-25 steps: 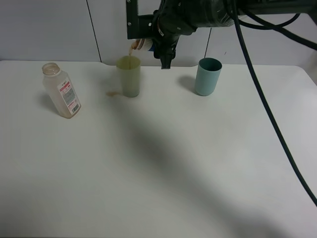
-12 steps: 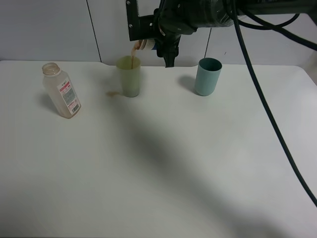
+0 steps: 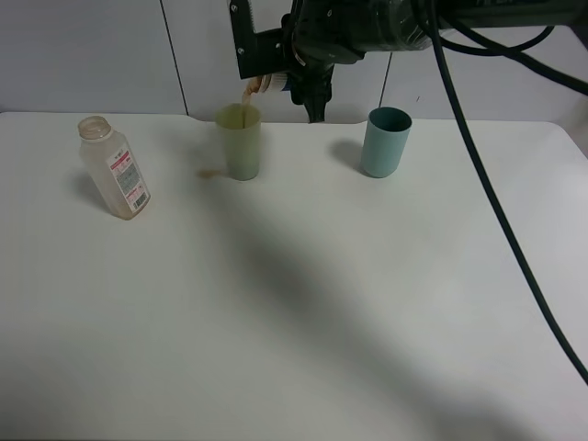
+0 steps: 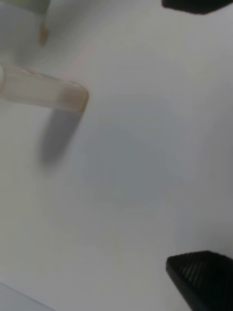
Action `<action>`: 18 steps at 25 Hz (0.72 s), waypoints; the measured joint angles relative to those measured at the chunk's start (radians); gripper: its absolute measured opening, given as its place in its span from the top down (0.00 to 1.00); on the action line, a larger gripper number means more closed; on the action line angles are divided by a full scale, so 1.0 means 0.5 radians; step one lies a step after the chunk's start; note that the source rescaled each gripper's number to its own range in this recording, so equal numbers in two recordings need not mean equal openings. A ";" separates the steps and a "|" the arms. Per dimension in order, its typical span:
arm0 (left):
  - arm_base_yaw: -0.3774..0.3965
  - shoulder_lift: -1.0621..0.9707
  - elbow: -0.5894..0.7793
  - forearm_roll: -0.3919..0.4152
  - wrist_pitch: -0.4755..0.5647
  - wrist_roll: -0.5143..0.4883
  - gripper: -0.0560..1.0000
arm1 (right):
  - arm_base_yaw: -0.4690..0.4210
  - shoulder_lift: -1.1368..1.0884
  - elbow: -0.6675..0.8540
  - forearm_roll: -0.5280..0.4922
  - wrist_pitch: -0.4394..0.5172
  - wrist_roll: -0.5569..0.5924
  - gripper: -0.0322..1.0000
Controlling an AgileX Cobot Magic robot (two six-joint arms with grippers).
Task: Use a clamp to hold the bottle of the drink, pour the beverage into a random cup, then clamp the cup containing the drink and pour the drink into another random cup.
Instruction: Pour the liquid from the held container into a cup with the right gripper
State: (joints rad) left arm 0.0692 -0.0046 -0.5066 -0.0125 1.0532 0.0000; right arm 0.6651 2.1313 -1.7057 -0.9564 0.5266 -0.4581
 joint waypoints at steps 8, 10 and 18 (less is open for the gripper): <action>0.000 0.000 0.000 0.000 0.000 0.000 0.01 | 0.011 -0.002 0.000 -0.065 -0.002 -0.039 0.97; 0.000 0.000 0.000 0.000 0.000 0.000 0.01 | 0.011 -0.002 0.000 -0.076 -0.002 -0.039 0.97; 0.000 0.000 0.000 0.000 0.000 0.000 0.01 | 0.013 -0.002 0.000 -0.094 -0.015 -0.039 0.97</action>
State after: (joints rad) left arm 0.0692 -0.0046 -0.5066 -0.0125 1.0532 0.0000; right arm 0.6715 2.1303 -1.7057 -1.0033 0.5190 -0.4775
